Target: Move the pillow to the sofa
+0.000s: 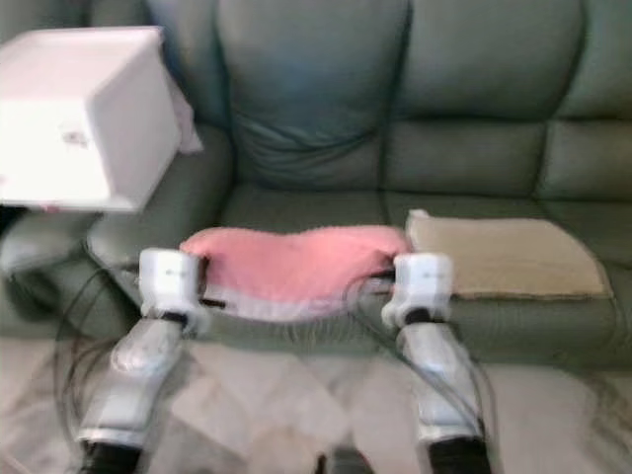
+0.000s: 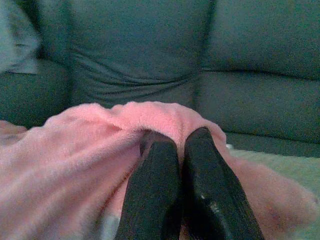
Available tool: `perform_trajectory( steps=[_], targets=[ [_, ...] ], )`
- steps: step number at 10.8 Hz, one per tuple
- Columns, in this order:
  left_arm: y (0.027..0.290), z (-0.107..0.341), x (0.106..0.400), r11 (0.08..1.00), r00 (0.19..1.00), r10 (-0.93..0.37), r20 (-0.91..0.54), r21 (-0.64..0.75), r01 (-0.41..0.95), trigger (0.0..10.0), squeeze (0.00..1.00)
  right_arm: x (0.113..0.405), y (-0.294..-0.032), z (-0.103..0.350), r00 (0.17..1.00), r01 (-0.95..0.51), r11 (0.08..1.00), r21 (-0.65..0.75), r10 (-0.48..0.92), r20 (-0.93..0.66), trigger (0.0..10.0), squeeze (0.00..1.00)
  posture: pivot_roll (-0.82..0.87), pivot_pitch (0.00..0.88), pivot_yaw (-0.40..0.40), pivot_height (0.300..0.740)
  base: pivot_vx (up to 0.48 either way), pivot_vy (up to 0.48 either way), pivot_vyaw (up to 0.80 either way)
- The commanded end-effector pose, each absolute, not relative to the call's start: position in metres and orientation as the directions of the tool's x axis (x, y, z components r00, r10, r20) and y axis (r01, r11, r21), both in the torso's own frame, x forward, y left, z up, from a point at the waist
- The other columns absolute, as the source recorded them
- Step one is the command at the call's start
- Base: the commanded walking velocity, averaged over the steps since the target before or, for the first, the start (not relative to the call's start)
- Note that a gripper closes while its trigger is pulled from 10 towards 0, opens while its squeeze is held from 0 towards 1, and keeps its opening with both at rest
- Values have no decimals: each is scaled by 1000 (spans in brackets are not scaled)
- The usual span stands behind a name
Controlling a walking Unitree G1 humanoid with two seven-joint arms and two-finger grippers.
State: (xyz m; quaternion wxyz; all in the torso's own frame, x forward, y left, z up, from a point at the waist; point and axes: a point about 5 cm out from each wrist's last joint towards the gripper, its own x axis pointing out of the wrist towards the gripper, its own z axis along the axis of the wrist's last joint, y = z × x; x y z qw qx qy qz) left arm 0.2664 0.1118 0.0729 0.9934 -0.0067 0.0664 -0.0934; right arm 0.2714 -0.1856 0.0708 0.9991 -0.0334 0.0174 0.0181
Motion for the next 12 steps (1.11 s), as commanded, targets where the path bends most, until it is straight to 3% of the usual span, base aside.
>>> perform_trajectory(
  steps=[1, 9, 12],
  targets=[
    [122, 79, 270, 986, 980, -168, -105, -6, 168, 10000, 0, 276, -176, 79, 998, -59, 997, -50, 59, 3, 10000, 0, -9, 0, -15, 740, 424, 0, 0],
    [119, 77, 268, 984, 977, -176, -120, 8, 178, 10000, 0, 275, -175, 77, 998, -60, 997, -51, 60, -3, 10000, 0, -7, 0, -14, 740, 421, 30, 0],
    [115, 75, 267, 984, 976, -175, -125, 14, 179, 10000, 0, 275, -175, 77, 998, -62, 997, -51, 61, -6, 10000, 0, -5, 0, -18, 740, 0, 0, 0]
  ],
)
